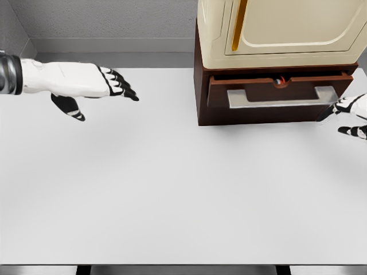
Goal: Put the switch into the drawer with left arm, and close the drawer with right arm
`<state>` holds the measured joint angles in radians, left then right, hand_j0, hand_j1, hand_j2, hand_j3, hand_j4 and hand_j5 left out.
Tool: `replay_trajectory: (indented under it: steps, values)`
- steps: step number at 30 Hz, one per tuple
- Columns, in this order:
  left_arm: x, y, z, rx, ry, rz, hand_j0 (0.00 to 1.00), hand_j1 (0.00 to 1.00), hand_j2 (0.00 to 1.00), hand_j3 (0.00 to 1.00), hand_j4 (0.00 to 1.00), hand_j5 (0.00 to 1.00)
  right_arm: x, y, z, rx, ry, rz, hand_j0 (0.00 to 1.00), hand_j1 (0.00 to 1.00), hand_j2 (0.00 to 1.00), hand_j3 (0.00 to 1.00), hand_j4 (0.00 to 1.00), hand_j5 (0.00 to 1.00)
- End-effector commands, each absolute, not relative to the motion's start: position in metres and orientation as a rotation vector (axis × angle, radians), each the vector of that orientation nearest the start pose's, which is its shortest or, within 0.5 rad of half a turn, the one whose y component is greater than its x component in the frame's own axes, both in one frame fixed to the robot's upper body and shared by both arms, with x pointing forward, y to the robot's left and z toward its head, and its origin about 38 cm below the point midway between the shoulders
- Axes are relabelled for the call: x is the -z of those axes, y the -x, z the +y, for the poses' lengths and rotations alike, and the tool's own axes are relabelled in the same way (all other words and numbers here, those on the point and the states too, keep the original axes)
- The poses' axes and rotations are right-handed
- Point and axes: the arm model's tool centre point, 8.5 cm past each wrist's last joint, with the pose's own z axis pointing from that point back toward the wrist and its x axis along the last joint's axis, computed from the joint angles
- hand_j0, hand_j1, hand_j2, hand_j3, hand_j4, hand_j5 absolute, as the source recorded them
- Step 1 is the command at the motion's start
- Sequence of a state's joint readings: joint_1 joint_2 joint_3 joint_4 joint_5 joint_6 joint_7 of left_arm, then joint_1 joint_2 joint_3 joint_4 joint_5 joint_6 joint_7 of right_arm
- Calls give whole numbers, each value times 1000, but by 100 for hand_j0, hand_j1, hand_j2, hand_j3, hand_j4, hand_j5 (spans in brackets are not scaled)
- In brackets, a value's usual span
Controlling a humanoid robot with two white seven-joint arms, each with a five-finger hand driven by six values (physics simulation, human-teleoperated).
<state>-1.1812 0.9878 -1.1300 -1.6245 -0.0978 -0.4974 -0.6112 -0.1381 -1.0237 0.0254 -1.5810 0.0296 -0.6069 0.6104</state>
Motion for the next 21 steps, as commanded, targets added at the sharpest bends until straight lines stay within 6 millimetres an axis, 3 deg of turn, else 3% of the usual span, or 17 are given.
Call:
replay_trajectory:
  steps: [1,9,21]
  values:
    - [-319,-424,258,-3040,422,1715,100,100,100,100,100,100,-240,-357,-417,-1733,325,-1465,65,65,65,65,65,65]
    - [-311,-422,258,-3058,387,1694,100,100,100,100,100,100,-236,-377,-406,-1732,321,-1483,65,65,65,65,65,65]
    - [-311,-422,258,-3057,387,1691,100,100,100,100,100,100,-235,-395,-415,-1687,339,-1474,65,65,65,65,65,65]
